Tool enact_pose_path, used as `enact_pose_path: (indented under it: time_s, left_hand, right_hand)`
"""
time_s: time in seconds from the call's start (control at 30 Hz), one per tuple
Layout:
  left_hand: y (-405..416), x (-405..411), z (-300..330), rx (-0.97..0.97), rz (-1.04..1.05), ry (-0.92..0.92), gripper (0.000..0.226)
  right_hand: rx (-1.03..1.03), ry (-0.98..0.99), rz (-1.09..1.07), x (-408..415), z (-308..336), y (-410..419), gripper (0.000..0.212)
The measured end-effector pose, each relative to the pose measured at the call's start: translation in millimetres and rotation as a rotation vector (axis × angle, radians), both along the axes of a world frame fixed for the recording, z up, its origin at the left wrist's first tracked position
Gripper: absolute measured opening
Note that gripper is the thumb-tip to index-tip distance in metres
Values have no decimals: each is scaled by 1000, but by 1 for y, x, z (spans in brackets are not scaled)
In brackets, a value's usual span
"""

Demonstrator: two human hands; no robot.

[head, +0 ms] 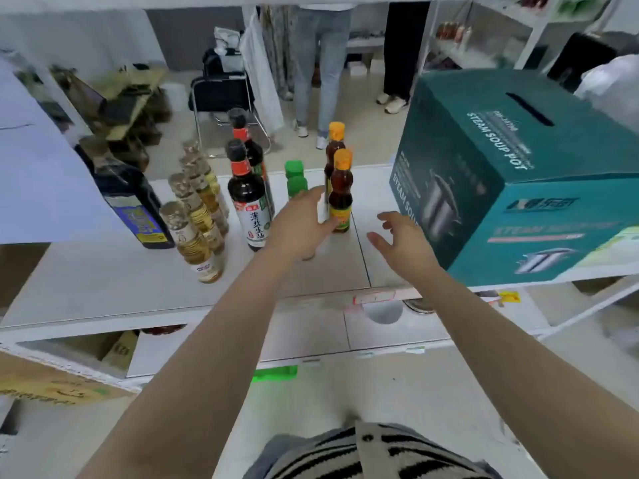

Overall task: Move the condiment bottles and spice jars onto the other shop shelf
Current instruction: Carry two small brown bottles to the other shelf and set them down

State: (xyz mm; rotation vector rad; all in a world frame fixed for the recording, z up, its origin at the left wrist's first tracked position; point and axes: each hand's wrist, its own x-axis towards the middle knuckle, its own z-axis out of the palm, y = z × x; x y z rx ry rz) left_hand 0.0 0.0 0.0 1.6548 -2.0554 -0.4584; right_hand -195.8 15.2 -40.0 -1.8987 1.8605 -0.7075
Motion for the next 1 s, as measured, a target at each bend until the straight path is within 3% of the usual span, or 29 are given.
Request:
enact_pose_path:
  time_s: [0.17, 0.4, 0.53, 0.77, 0.87, 1.0]
  left_hand:
    - [-35, -29, -7, 7, 111, 76, 68]
    - [-78, -45, -25, 34, 189, 50, 53]
    - [-88, -47, -28, 66, 198, -20, 58]
    - [-91, -45, -30, 56, 168, 41, 56]
    - [-86, -44, -27, 7, 136, 116, 52]
    - [-81, -36, -7, -40, 122, 346, 56]
  right_hand:
    - [29, -16, 50, -5, -10, -37, 48]
    - [37, -76, 73, -5, -26, -71, 47]
    - [77, -52, 86, -6, -35, -85, 49]
    - [102, -51, 103, -3, -44, -98, 51]
    - [127, -66, 99, -5, -48, -101, 49]
    - [162, -204, 3, -5, -52, -108, 44]
